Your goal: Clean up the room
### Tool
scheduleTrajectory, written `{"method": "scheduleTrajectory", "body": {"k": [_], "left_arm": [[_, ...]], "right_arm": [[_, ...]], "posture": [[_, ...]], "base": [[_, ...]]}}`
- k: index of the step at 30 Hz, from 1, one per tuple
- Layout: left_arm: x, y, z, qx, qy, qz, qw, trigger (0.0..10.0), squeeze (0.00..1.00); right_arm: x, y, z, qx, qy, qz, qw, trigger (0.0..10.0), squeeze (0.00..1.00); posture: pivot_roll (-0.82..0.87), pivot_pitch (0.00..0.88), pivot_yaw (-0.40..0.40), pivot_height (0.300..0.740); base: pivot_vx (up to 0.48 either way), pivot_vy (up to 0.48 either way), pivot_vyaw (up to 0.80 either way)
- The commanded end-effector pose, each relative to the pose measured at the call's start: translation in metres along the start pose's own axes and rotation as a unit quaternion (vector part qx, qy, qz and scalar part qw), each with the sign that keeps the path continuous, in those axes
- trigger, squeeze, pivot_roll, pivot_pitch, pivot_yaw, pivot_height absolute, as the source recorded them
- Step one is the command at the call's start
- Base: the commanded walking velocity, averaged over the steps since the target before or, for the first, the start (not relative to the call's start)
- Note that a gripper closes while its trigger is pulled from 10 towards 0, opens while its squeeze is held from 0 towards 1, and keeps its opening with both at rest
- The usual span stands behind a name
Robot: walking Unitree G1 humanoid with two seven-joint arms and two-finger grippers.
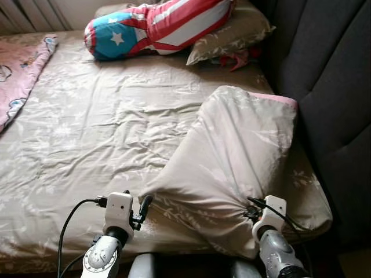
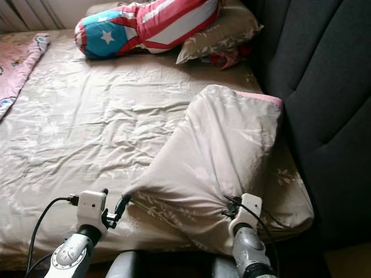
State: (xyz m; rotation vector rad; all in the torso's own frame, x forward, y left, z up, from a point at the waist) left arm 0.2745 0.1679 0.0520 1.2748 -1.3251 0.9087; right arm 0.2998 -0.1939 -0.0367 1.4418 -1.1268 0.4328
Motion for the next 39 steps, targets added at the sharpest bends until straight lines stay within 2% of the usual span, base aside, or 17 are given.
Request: {"method": "scheduleTrajectory", "body": {"k": [1,5,6,12,15,16,18,21,27,29,30,31,34,36,37,38,39], "left_arm": [[-0.009,0.003,-0.004,0.009,-0.003,-0.013,1.000,10.0,0.00],[-0.009,0.000,-0.005,0.010,-0.004,-0.012,1.000,10.0,0.00],[-0.009,-0.001,-0.005,0.011,-0.004,-0.011,1.000,10.0,0.00],[-0.009,-0.004,-0.006,0.012,-0.005,-0.008,1.000,10.0,0.00],[-0.010,-0.005,-0.006,0.012,-0.005,-0.008,1.000,10.0,0.00],[-0.010,-0.006,-0.007,0.013,-0.005,-0.006,1.000,10.0,0.00],[-0.010,-0.006,-0.007,0.012,-0.006,-0.006,1.000,10.0,0.00],[-0.011,-0.006,-0.007,0.011,-0.006,-0.006,1.000,10.0,0.00],[-0.012,-0.005,-0.006,0.009,-0.006,-0.007,1.000,10.0,0.00],[-0.013,-0.005,-0.006,0.007,-0.007,-0.007,1.000,10.0,0.00],[-0.013,-0.005,-0.006,0.007,-0.007,-0.008,1.000,10.0,0.00],[-0.013,-0.005,-0.005,0.007,-0.006,-0.008,1.000,10.0,0.00],[-0.015,-0.006,-0.004,0.005,-0.005,-0.010,1.000,10.0,0.00],[-0.016,-0.006,-0.002,0.003,-0.002,-0.012,1.000,10.0,0.00],[-0.019,-0.005,0.000,0.001,0.001,-0.016,1.000,10.0,0.00],[-0.021,-0.005,0.000,0.000,0.002,-0.020,1.000,10.0,0.00],[-0.021,-0.005,0.000,0.000,0.002,-0.020,1.000,10.0,0.00]], "right_arm": [[0.015,0.002,0.048,-0.099,-0.014,0.023,0.995,0.0,0.00],[0.031,0.002,0.061,-0.126,-0.009,0.046,0.991,0.0,0.00],[0.046,0.003,0.072,-0.145,-0.003,0.069,0.987,0.0,0.00],[0.095,0.013,0.113,-0.220,0.017,0.136,0.966,0.0,0.00],[0.101,0.015,0.121,-0.235,0.020,0.144,0.961,0.0,0.00],[0.122,0.026,0.144,-0.274,0.024,0.172,0.946,0.0,0.00],[0.137,0.034,0.160,-0.298,0.043,0.189,0.935,0.0,0.00],[0.141,0.037,0.166,-0.305,0.049,0.190,0.932,0.0,0.00],[0.142,0.037,0.163,-0.296,0.074,0.194,0.932,0.0,0.00],[0.138,0.032,0.158,-0.280,0.076,0.181,0.940,0.0,0.00],[0.136,0.030,0.154,-0.270,0.083,0.175,0.943,1.2,0.00],[0.134,0.028,0.150,-0.258,0.091,0.170,0.947,10.0,0.00],[0.128,0.021,0.136,-0.221,0.106,0.161,0.956,10.0,0.00],[0.126,0.018,0.126,-0.189,0.097,0.165,0.963,10.0,0.00],[0.126,0.015,0.114,-0.160,0.103,0.174,0.966,10.0,1.00],[0.125,0.013,0.104,-0.134,0.112,0.178,0.968,10.0,1.00],[0.125,0.013,0.104,-0.134,0.112,0.178,0.968,10.0,1.00]], "posture": [[-0.03,0.098,0.002,0.654],[-0.03,0.088,0.002,0.654],[-0.03,0.083,0.003,0.654],[-0.04,0.072,0.005,0.654],[-0.04,0.071,0.005,0.654],[-0.04,0.067,0.007,0.654],[-0.05,0.066,0.007,0.654],[-0.05,0.066,0.012,0.654],[-0.05,0.064,0.016,0.654],[-0.05,0.063,0.015,0.654],[-0.05,0.063,0.015,0.654],[-0.06,0.061,0.014,0.654],[-0.05,0.061,0.011,0.654],[-0.05,0.059,0.008,0.654],[-0.05,0.059,0.008,0.654],[-0.06,0.058,0.005,0.654],[-0.06,0.058,0.005,0.654]], "base": [[0.000,0.000,0.00],[0.000,0.000,0.00],[0.000,0.000,0.00],[0.000,0.000,0.00],[0.000,0.000,0.00],[0.000,0.000,0.00],[0.000,0.000,0.00],[0.000,0.000,0.00],[0.000,0.000,0.00],[0.000,0.000,0.00],[0.000,0.000,0.00],[0.000,0.000,0.00],[0.000,0.000,0.00],[0.000,0.000,0.00],[0.000,0.000,0.00],[0.000,0.000,0.00],[0.000,0.000,0.00]]}}
Point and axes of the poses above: a point about 5 cm out from each wrist's last joint towards the gripper, its own y axis pointing back from the gripper into the wrist, its own x axis along the axis of the wrist's last joint, z = x × y, the point moved 3 cm from there along -y, pointing out of the wrist towards the gripper, and after that the axes turned 6 degrees about -y, right-handed, at the moved point
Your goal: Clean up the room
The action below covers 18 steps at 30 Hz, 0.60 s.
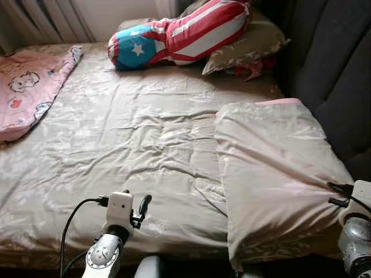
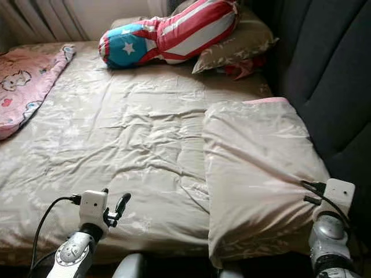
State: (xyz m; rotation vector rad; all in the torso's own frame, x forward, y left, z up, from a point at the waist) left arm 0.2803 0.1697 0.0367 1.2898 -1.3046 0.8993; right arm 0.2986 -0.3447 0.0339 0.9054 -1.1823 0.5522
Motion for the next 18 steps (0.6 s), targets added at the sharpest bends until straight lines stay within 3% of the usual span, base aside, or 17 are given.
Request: {"method": "scheduleTrajectory", "body": {"k": [1,4,5,6,8,9,12,13,18], "left_arm": [[-0.007,0.002,0.001,-0.002,0.001,-0.011,1.000,10.0,0.00],[-0.009,0.002,0.002,0.000,0.006,-0.014,1.000,10.0,0.00],[-0.010,0.002,0.002,0.001,0.010,-0.015,1.000,10.0,0.00],[-0.011,0.001,0.003,0.003,0.015,-0.016,1.000,10.0,0.00],[-0.013,0.001,0.005,0.006,0.025,-0.021,0.999,10.0,0.00],[-0.013,0.001,0.005,0.006,0.025,-0.021,0.999,10.0,0.00],[-0.022,0.002,0.004,0.013,0.043,-0.036,0.998,10.0,0.00],[-0.029,0.003,0.002,0.022,0.062,-0.051,0.997,10.0,0.00],[-0.043,0.002,0.003,0.031,0.093,-0.081,0.992,10.0,0.00]], "right_arm": [[0.015,0.000,-0.022,0.053,0.000,0.037,0.998,10.0,1.00],[0.013,0.004,-0.039,0.097,0.019,0.042,0.994,10.0,1.00],[0.011,0.005,-0.044,0.108,0.021,0.039,0.993,10.0,0.87],[0.008,0.006,-0.047,0.117,0.020,0.035,0.992,10.0,0.06],[0.003,0.009,-0.056,0.142,0.022,0.027,0.989,10.0,0.00],[0.003,0.009,-0.056,0.142,0.022,0.027,0.989,10.0,0.00],[-0.011,0.018,-0.077,0.190,-0.003,0.004,0.982,10.0,0.00],[-0.027,0.028,-0.089,0.218,0.000,-0.017,0.976,10.0,0.00],[-0.070,0.052,-0.103,0.230,-0.030,-0.077,0.970,10.0,0.00]], "posture": [[-0.06,0.058,0.003,0.654],[-0.06,0.057,0.000,0.654],[-0.06,0.056,-0.003,0.654],[-0.06,0.055,-0.005,0.654],[-0.06,0.055,-0.008,0.654],[-0.06,0.055,-0.008,0.654],[-0.08,0.051,-0.013,0.654],[-0.08,0.049,-0.018,0.654],[-0.08,0.043,-0.023,0.654]], "base": [[0.000,0.000,0.00],[0.000,0.000,0.00],[0.000,0.000,0.00],[0.000,0.000,0.00],[0.000,0.000,0.00],[0.000,0.000,0.00],[0.000,0.000,0.00],[0.000,0.000,0.00],[0.000,0.000,0.00]]}}
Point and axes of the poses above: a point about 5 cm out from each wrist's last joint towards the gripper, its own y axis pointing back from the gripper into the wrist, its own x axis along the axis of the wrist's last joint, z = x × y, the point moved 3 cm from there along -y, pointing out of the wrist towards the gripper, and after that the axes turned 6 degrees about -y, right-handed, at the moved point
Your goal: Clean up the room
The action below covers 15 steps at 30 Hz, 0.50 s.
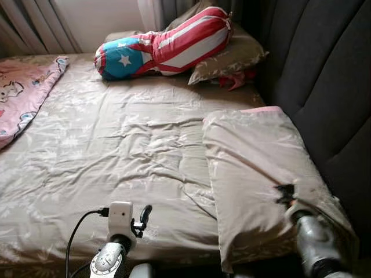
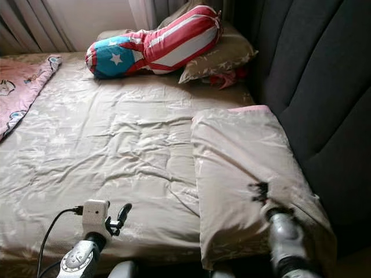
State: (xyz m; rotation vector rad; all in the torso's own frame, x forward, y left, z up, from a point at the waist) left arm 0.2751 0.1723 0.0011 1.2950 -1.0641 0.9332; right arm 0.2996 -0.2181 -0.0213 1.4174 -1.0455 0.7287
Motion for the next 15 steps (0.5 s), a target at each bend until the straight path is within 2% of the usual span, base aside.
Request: {"method": "scheduleTrajectory", "body": {"k": [1,8,11,15], "left_arm": [[-0.012,0.000,-0.003,0.009,0.017,-0.026,0.999,10.0,0.00],[-0.032,-0.003,-0.003,-0.002,0.012,-0.072,0.997,10.0,0.00],[-0.043,-0.002,-0.002,-0.010,0.005,-0.099,0.995,10.0,0.00],[-0.046,-0.003,-0.004,-0.009,0.003,-0.110,0.994,10.0,0.00]], "right_arm": [[-0.021,0.008,0.006,-0.021,-0.014,-0.029,0.999,10.0,0.00],[-0.076,0.032,-0.002,-0.037,-0.049,-0.099,0.993,10.0,0.00],[-0.085,0.038,0.003,-0.056,-0.068,-0.113,0.990,10.0,0.00],[-0.088,0.040,0.003,-0.060,-0.079,-0.119,0.988,10.0,0.00]], "posture": [[-0.08,0.036,-0.023,0.654],[-0.08,0.026,-0.010,0.693],[-0.09,0.015,0.002,0.718],[-0.10,0.007,0.010,0.738]], "base": [[0.000,0.000,0.00],[0.000,0.000,0.00],[0.000,0.000,0.00],[0.000,0.000,0.00]]}}
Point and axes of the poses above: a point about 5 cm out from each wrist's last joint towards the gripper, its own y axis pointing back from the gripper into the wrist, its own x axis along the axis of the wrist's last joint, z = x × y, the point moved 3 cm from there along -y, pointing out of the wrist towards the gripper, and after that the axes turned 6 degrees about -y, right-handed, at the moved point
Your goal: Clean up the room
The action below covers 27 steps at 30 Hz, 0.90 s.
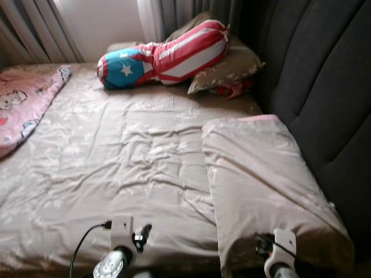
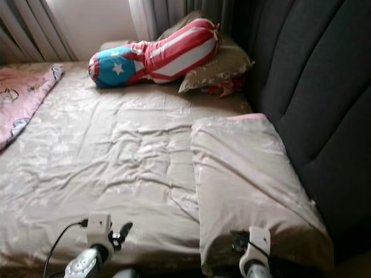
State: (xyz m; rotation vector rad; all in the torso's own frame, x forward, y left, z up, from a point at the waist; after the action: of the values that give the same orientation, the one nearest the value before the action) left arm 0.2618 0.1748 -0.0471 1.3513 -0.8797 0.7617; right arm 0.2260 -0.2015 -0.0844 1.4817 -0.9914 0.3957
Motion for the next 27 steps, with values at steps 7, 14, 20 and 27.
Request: {"method": "scheduleTrajectory", "body": {"k": [7,14,20,27], "left_arm": [[-0.014,-0.001,-0.009,-0.001,-0.048,-0.043,0.998,10.0,0.00],[-0.051,0.011,-0.014,0.021,-0.044,-0.133,0.990,10.0,0.00],[-0.064,0.016,-0.011,0.032,-0.056,-0.162,0.985,10.0,0.00],[-0.067,0.016,-0.008,0.032,-0.065,-0.168,0.983,10.0,0.00]], "right_arm": [[-0.017,0.003,0.000,0.011,0.029,-0.045,0.999,10.0,0.00],[-0.029,0.007,0.008,-0.017,0.008,-0.073,0.997,10.0,0.00],[-0.031,0.006,-0.001,0.001,0.033,-0.081,0.996,10.0,1.00],[-0.038,0.010,0.010,0.000,0.055,-0.105,0.993,10.0,1.00]], "posture": [[-0.10,0.000,0.008,0.740],[-0.08,0.000,-0.011,0.740],[-0.07,0.000,-0.023,0.740],[-0.08,0.000,-0.023,0.740]], "base": [[0.000,0.000,0.00],[0.000,0.000,0.00],[0.000,0.000,0.00],[0.000,0.000,0.00]]}}
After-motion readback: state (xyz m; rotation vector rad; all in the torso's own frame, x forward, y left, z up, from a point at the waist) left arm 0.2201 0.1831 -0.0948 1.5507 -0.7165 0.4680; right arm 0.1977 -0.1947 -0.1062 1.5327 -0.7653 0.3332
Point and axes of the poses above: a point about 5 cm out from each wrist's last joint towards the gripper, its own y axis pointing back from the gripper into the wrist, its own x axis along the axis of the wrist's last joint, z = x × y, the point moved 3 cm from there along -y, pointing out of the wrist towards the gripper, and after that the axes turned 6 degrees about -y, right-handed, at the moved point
